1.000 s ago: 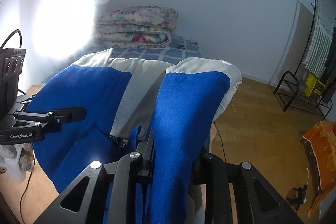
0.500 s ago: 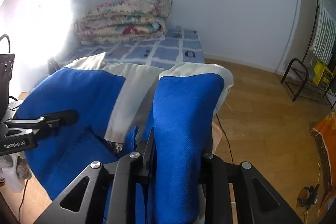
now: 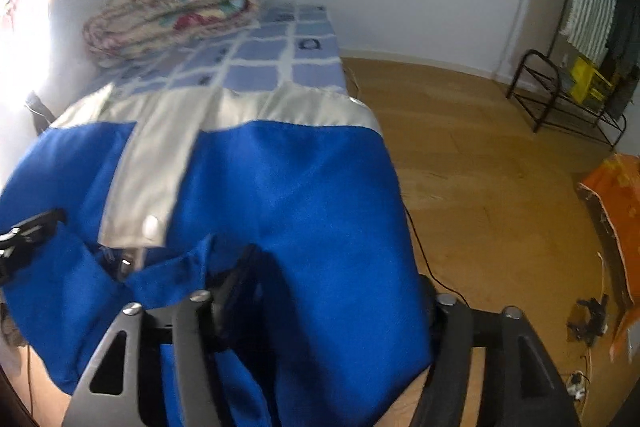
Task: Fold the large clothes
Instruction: 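Carry the lifted bundle with both grippers toward the clothes pile, then lower the bundle onto the pile and open both grippers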
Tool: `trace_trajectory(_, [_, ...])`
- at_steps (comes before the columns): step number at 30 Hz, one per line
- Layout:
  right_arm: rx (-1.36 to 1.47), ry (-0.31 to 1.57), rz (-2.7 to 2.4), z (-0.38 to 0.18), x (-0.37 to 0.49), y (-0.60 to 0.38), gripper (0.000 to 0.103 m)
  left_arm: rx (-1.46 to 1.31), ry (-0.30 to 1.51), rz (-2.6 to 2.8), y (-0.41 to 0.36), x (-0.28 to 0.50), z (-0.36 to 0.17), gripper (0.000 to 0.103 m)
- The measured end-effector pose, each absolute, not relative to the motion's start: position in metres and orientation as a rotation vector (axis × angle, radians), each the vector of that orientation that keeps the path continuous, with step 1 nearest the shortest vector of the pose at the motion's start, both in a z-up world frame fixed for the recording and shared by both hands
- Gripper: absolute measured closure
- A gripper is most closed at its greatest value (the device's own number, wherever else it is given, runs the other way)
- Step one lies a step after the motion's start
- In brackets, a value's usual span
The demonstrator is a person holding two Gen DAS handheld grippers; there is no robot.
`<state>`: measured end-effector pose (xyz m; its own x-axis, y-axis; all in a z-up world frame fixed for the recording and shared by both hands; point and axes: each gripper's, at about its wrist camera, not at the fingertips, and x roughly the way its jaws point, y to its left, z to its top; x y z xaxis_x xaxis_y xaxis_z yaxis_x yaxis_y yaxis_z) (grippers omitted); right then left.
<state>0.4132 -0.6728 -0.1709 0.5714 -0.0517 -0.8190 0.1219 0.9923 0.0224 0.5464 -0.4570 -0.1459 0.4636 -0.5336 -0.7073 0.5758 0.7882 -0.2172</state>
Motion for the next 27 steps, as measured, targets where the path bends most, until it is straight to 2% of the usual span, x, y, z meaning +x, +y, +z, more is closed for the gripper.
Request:
trace_trajectory(3, [0.097,0.948,-0.116,-0.172,0.412,-0.674,0.033,0.064,0.859,-0.663,-0.454,0.544,-0.149,0.039])
trace_trajectory(6, [0.074,0.938,-0.142,-0.169,0.409,-0.671,0.031,0.069,0.864,-0.653,-0.449,0.539,-0.15,0.035])
trace_trajectory(9, [0.059,0.923,-0.162,-0.164,0.401,-0.665,0.026,0.073,0.853,-0.647,-0.441,0.53,-0.147,0.034])
trace_trajectory(17, [0.062,0.882,-0.186,-0.148,0.362,-0.643,0.026,0.09,0.811,-0.655,-0.407,0.484,-0.129,0.034])
trace_trajectory(27, [0.065,0.786,-0.146,-0.075,0.27,-0.586,0.026,0.114,0.719,-0.645,-0.354,0.387,-0.054,0.034])
